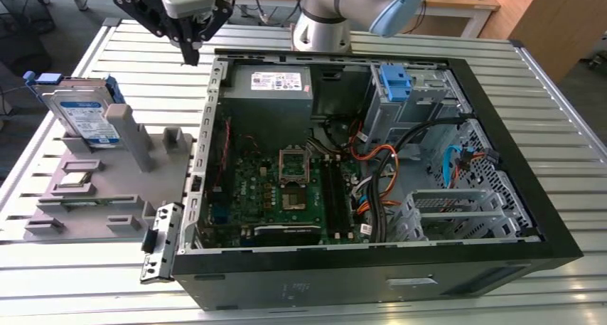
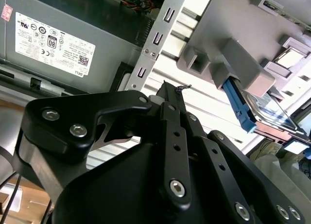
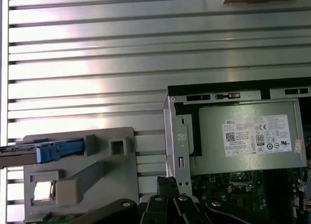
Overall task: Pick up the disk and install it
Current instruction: 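Reach for the disk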
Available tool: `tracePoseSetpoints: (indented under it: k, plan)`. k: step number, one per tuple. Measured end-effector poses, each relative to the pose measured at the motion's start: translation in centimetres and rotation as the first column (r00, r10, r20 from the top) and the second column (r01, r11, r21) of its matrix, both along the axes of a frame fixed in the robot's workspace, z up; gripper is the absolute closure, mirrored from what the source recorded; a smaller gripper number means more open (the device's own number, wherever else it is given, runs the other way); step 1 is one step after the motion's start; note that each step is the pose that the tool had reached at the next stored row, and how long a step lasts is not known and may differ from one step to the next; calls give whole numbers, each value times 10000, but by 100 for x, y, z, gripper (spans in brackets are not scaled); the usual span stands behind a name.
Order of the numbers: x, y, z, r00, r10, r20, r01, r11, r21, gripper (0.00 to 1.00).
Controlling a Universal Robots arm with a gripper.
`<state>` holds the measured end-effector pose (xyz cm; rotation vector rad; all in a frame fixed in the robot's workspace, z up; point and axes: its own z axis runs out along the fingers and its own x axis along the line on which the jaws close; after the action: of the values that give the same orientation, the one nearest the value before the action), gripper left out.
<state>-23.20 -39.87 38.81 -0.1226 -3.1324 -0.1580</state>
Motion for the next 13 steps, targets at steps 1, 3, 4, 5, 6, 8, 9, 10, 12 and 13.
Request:
tracePoseSetpoints:
  k: [1, 3, 4, 5, 6, 8, 9, 10, 12, 13]
  plan:
    - [-17, 0, 0, 10000, 0, 0, 0, 10000, 0, 89]
    - [-50, 0, -1, 10000, 0, 1, 0, 10000, 0, 89]
    - [-65, 0, -1, 10000, 0, 1, 0, 10000, 0, 89]
    - [-79, 0, -1, 10000, 0, 0, 0, 10000, 0, 89]
    - [-94, 0, -1, 10000, 0, 0, 0, 10000, 0, 89]
    - [-119, 0, -2, 10000, 1, 1, -1, 10000, 1, 89]
    - [-132, 0, -2, 10000, 1, 0, -1, 10000, 0, 89]
    - [-145, 0, -2, 10000, 1, 0, -1, 10000, 0, 89]
    - [-173, 1, -3, 10000, 1, 1, -1, 10000, 1, 89]
    - [-189, 1, -2, 10000, 0, 0, 0, 10000, 0, 89]
